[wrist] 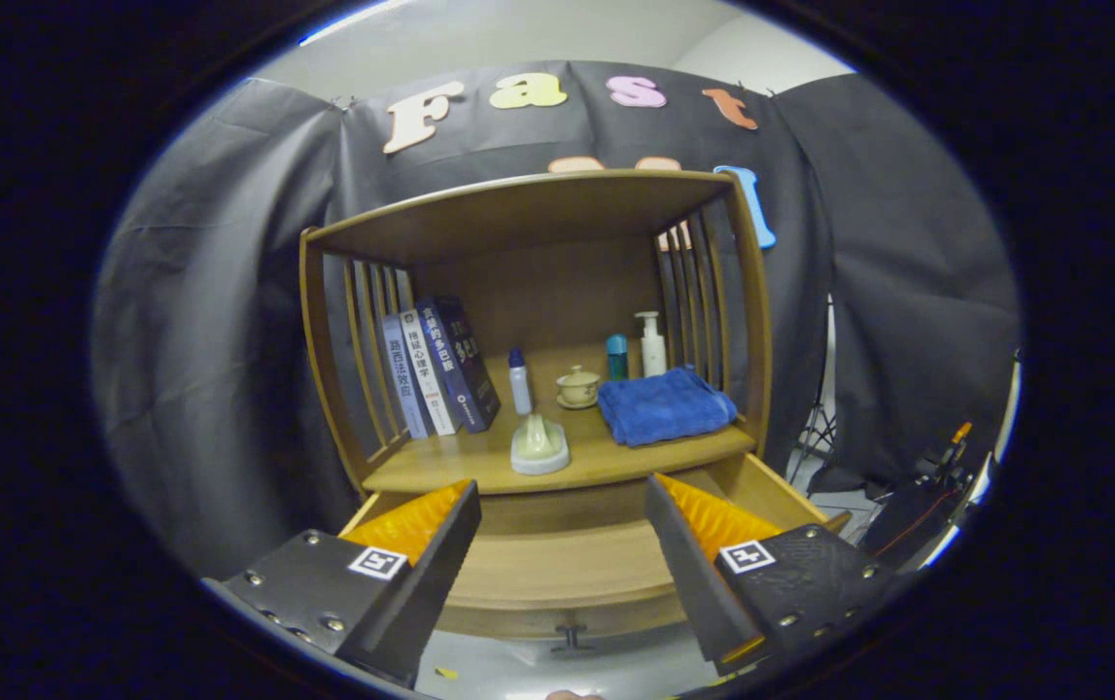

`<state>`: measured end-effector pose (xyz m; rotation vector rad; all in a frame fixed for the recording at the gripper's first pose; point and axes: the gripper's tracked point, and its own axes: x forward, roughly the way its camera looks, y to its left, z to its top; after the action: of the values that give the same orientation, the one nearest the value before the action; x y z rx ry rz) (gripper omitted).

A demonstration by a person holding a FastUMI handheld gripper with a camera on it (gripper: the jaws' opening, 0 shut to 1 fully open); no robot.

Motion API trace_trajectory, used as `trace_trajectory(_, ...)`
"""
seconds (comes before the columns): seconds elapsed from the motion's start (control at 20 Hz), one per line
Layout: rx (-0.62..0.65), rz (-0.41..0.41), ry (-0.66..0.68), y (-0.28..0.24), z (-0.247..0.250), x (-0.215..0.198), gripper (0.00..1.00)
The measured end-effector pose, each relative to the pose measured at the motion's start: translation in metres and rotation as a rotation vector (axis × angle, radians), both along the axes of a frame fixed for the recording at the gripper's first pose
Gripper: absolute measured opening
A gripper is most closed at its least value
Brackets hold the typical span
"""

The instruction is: Pull open the drawer, take out the items inside it, and place them on the countertop above the cabinet.

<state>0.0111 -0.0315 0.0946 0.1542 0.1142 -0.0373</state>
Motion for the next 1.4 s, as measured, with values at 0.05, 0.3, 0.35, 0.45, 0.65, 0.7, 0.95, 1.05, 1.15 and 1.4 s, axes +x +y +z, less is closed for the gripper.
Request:
trace_trajectory(0.05,-0.012,0.003,-0.002,-0.001,-0.008,-0.006,1.00)
trace_trajectory(0.3,0.008,0.002,0.058,0.003,-0.076,-0.037,1.00)
trace_trajectory(0.35,0.018,0.012,0.071,0.008,-0.090,-0.041,1.00)
trace_trajectory(0.45,0.001,0.016,0.088,0.010,-0.112,-0.046,1.00)
trace_trajectory(0.65,-0.050,0.051,0.110,0.026,-0.145,-0.056,1.00)
trace_trajectory(0.7,-0.064,0.057,0.103,0.028,-0.149,-0.056,1.00)
trace_trajectory(0.95,-0.132,0.057,0.051,0.031,-0.163,-0.054,1.00)
trace_trajectory(1.05,-0.155,0.064,0.031,0.033,-0.168,-0.046,1.00)
trace_trajectory(1.15,-0.161,0.062,0.033,0.033,-0.177,-0.034,1.00)
trace_trajectory(1.4,-0.195,-0.015,-0.007,0.017,-0.180,0.001,1.00)
